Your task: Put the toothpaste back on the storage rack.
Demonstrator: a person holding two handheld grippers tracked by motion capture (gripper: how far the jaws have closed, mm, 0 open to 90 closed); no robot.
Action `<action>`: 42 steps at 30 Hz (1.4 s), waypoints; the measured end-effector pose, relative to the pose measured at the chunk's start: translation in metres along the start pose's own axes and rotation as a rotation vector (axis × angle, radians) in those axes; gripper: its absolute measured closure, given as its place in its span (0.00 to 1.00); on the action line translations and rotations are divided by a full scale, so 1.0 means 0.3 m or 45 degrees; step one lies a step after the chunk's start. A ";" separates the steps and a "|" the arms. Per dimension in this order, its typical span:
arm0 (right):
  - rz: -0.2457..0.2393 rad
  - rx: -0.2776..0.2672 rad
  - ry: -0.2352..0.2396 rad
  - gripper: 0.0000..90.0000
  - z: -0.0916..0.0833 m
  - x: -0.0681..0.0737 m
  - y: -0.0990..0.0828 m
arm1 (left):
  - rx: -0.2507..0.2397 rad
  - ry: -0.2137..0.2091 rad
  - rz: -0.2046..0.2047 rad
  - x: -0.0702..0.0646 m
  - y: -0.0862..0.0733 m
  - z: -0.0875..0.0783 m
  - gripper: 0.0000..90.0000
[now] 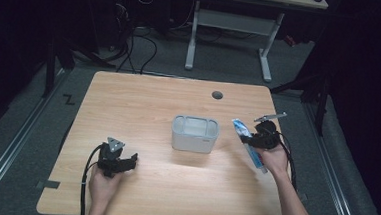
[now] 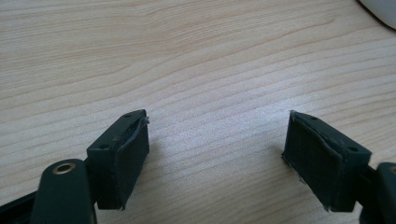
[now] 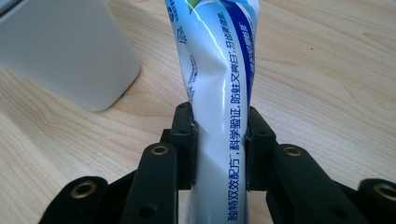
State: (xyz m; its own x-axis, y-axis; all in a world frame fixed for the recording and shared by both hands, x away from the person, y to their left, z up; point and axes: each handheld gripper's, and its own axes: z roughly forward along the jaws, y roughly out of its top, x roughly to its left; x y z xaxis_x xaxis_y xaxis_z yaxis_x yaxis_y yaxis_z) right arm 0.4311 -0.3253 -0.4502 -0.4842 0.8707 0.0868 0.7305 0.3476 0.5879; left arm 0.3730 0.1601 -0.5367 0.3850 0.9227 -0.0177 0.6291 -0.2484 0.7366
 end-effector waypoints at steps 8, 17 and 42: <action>-0.008 -0.044 0.008 0.79 -0.022 0.010 0.003 | -0.001 0.001 0.000 0.000 0.000 0.000 0.25; -0.052 -0.080 0.008 0.79 -0.052 0.045 0.024 | 0.000 0.000 0.000 0.000 0.000 0.000 0.25; -0.120 -0.195 0.037 0.78 -0.112 0.115 0.070 | 0.000 0.000 0.000 0.000 0.000 0.000 0.25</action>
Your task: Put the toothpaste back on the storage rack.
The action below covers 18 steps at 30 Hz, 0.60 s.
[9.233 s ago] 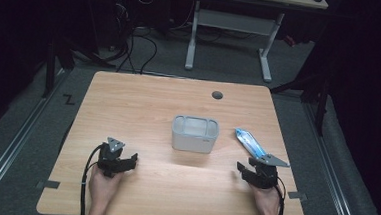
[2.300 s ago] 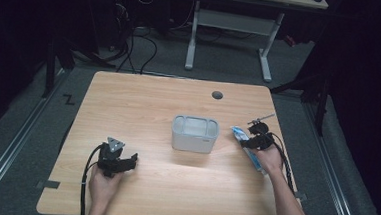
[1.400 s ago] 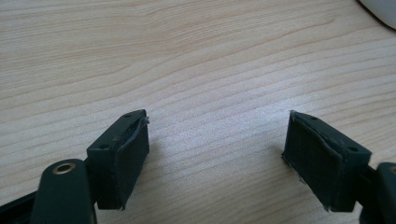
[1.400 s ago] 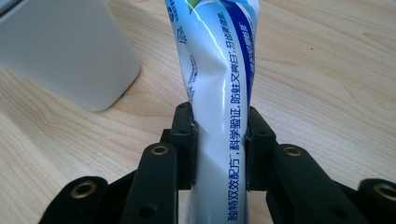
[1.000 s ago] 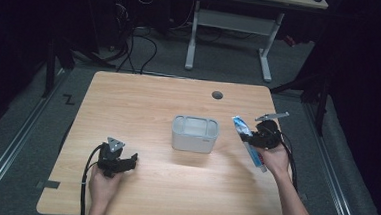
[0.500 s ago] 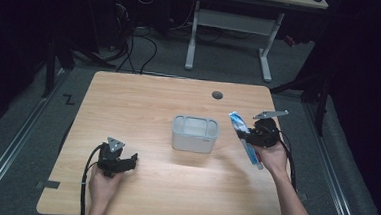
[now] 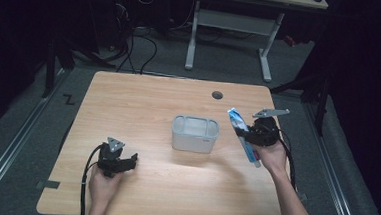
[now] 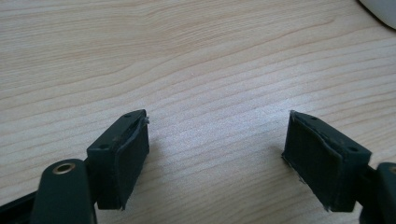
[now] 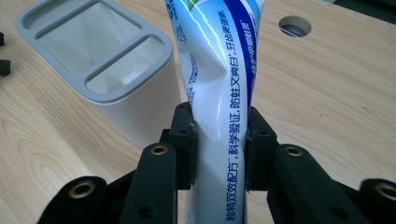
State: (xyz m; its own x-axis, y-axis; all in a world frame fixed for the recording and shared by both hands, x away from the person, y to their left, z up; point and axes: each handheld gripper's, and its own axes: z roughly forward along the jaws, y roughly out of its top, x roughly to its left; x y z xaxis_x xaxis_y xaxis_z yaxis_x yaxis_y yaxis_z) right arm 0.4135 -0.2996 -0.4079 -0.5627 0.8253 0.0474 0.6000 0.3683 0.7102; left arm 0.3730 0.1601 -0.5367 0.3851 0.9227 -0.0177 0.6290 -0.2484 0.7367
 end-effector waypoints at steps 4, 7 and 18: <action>-0.015 -0.016 0.010 0.78 -0.003 0.009 0.009 | 0.000 0.000 0.000 0.000 0.000 0.000 0.25; -0.012 -0.022 0.015 0.78 -0.006 0.016 0.013 | 0.000 0.000 0.000 0.000 0.000 0.000 0.25; -0.039 -0.070 0.035 0.78 -0.025 0.039 0.042 | -0.002 0.001 0.000 0.000 0.000 0.000 0.25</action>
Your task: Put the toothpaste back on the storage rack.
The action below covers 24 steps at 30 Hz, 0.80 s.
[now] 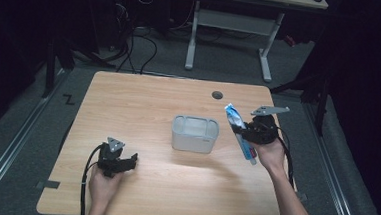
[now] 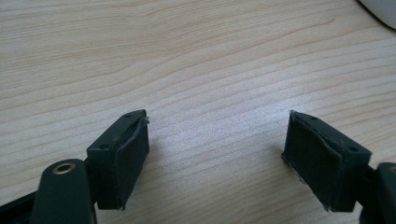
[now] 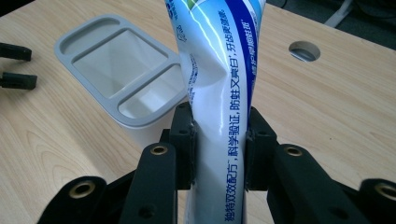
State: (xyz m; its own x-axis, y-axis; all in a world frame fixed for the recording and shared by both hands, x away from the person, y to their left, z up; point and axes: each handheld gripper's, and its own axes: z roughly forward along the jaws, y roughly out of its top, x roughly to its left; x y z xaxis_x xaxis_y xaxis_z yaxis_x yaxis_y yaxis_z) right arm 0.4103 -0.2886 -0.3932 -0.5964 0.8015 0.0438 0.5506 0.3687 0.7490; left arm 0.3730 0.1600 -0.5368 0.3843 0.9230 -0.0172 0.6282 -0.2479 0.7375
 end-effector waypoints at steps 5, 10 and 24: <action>0.001 -0.017 0.019 0.78 -0.007 0.010 0.015 | 0.000 0.000 0.000 0.000 0.000 0.000 0.25; -0.006 -0.029 0.029 0.78 -0.012 0.017 0.027 | 0.001 -0.001 0.000 0.000 0.000 0.000 0.25; -0.030 -0.077 0.060 0.78 -0.021 0.042 0.076 | 0.000 0.000 0.000 0.000 0.000 0.000 0.25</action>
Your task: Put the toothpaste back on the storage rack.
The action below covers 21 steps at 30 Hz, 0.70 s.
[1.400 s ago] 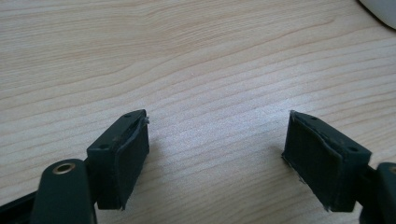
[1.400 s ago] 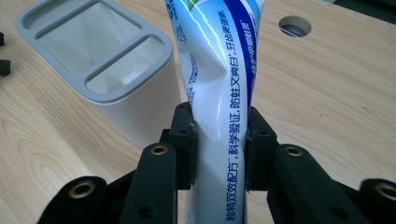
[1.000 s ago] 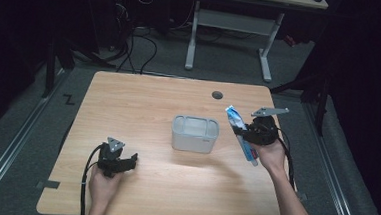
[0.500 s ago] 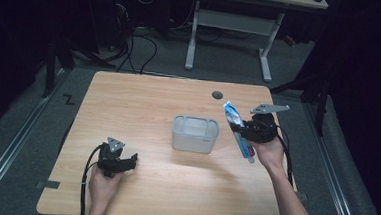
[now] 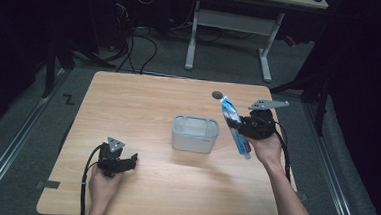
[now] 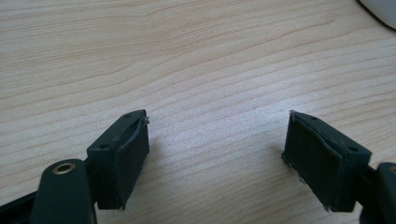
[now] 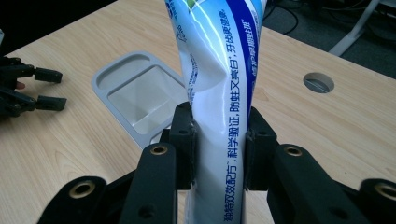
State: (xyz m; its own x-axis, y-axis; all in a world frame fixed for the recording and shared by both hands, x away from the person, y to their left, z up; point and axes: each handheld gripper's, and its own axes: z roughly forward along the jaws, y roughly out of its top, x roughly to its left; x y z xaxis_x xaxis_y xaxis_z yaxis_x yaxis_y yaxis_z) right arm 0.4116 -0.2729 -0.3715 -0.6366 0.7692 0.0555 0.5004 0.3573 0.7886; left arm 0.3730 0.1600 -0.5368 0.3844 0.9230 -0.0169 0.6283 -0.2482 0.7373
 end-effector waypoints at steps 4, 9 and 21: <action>-0.009 -0.012 0.007 0.78 0.001 0.006 0.011 | 0.000 0.000 0.000 0.000 0.000 0.000 0.25; -0.001 -0.026 0.032 0.79 0.001 0.011 0.024 | 0.000 0.000 0.000 0.000 0.000 0.000 0.25; -0.011 -0.067 0.071 0.79 0.008 0.032 0.067 | 0.000 0.000 0.000 0.000 0.000 0.000 0.25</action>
State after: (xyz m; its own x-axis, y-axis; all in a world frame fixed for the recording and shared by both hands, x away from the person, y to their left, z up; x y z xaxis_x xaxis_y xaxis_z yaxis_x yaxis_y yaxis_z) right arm 0.4169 -0.2573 -0.3566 -0.6733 0.7348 0.0814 0.4639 0.3343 0.8204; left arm 0.3730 0.1600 -0.5368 0.3843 0.9230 -0.0165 0.6283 -0.2484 0.7373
